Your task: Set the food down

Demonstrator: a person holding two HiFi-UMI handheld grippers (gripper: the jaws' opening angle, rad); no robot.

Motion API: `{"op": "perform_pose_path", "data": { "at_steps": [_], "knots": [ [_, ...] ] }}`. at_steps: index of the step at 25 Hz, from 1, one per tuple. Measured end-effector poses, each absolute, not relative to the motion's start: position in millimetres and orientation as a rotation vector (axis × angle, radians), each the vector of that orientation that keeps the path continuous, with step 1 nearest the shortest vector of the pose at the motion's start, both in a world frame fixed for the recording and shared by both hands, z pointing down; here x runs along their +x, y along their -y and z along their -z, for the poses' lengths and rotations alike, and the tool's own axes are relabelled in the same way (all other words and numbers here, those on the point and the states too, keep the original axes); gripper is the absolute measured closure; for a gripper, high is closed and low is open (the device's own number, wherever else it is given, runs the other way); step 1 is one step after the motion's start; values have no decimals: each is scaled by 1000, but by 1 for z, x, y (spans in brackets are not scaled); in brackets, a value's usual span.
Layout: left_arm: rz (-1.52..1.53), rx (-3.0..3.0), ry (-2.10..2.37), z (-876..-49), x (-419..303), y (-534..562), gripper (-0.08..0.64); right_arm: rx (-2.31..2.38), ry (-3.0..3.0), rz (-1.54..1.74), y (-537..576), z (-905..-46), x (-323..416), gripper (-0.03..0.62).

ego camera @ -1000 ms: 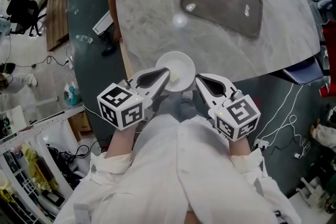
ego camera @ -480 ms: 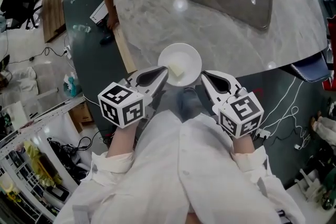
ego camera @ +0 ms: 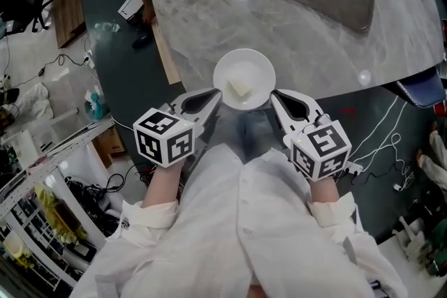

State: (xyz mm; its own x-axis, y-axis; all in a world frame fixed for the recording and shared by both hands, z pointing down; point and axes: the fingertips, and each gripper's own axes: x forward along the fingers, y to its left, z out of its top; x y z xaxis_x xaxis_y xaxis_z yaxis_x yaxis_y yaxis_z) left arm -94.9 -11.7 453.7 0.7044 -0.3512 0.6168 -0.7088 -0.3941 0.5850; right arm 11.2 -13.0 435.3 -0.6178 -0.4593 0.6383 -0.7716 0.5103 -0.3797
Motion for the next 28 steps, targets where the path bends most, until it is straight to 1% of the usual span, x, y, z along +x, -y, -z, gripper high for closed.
{"op": "perform_pose_path", "data": {
  "at_steps": [9, 17, 28],
  "knots": [
    [-505, 1921, 839, -480, -98, 2, 535, 986, 2240, -947, 1, -457, 11, 589],
    [-474, 1868, 930, -493, -109, -6, 534, 1028, 2196, -995, -4, -474, 18, 589],
    [-484, 1847, 942, -500, -110, -14, 534, 1047, 2166, -1041, -6, -485, 22, 588]
  ]
}}
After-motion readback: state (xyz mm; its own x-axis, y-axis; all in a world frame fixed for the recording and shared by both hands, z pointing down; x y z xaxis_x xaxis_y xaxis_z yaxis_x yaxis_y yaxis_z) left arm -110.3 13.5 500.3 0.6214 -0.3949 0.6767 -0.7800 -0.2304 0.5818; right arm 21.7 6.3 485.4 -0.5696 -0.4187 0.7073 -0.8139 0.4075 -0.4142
